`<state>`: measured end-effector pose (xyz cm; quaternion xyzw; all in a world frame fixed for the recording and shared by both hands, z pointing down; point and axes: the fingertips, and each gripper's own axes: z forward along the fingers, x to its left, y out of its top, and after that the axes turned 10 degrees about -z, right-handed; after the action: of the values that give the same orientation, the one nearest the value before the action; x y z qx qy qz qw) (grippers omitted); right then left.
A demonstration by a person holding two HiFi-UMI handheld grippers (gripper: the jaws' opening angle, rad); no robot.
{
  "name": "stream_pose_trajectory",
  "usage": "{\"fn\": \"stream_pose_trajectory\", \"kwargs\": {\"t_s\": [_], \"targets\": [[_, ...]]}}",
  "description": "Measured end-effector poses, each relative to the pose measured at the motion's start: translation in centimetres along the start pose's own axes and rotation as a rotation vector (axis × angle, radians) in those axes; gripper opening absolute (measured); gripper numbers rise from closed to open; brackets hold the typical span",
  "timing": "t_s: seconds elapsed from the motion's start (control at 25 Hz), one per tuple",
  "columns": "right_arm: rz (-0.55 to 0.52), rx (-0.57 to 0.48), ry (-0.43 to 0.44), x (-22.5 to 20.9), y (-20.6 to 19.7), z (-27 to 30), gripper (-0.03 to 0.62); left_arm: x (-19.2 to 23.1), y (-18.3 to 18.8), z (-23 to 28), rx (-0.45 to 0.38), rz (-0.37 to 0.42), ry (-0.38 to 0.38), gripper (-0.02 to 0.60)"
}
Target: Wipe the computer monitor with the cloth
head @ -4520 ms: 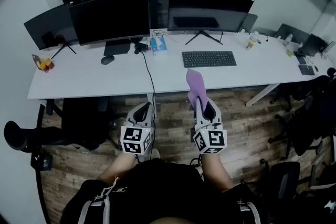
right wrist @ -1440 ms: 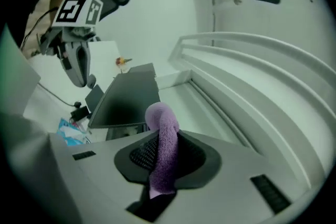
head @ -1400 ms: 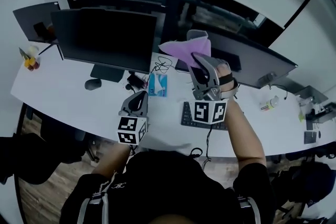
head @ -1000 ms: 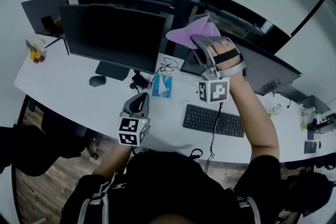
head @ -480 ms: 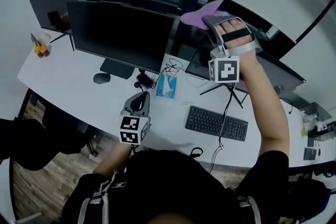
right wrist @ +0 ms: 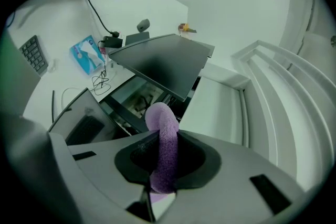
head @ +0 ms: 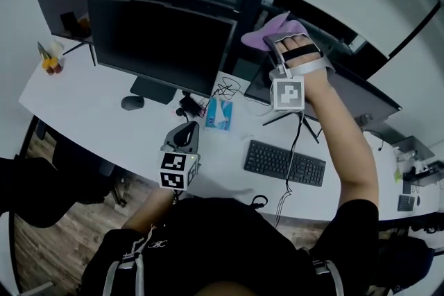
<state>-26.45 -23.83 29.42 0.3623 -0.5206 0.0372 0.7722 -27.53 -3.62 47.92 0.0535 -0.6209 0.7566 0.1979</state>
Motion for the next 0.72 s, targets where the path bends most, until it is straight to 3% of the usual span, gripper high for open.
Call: {"fn": "stream_pose_trajectory", "kwargs": {"t_s": [0.36,0.52,0.72], "targets": [[-0.024,0.151,0.105,3.0,-0.4,1.5,0.081,0.8,-0.3,-0.1,0.017,0.008,-0.020,0.014],[-0.022,0.167,0.071,3.1,0.5,2.5,0.081,0.9,-0.4,0.1,0.025,0.013,-0.036,0.014],[-0.032,0.210,0.232,7.1,1.2,2.7,0.083,1.5,-0.3,0.2,0.038,0.021,-0.052,0.014]]}}
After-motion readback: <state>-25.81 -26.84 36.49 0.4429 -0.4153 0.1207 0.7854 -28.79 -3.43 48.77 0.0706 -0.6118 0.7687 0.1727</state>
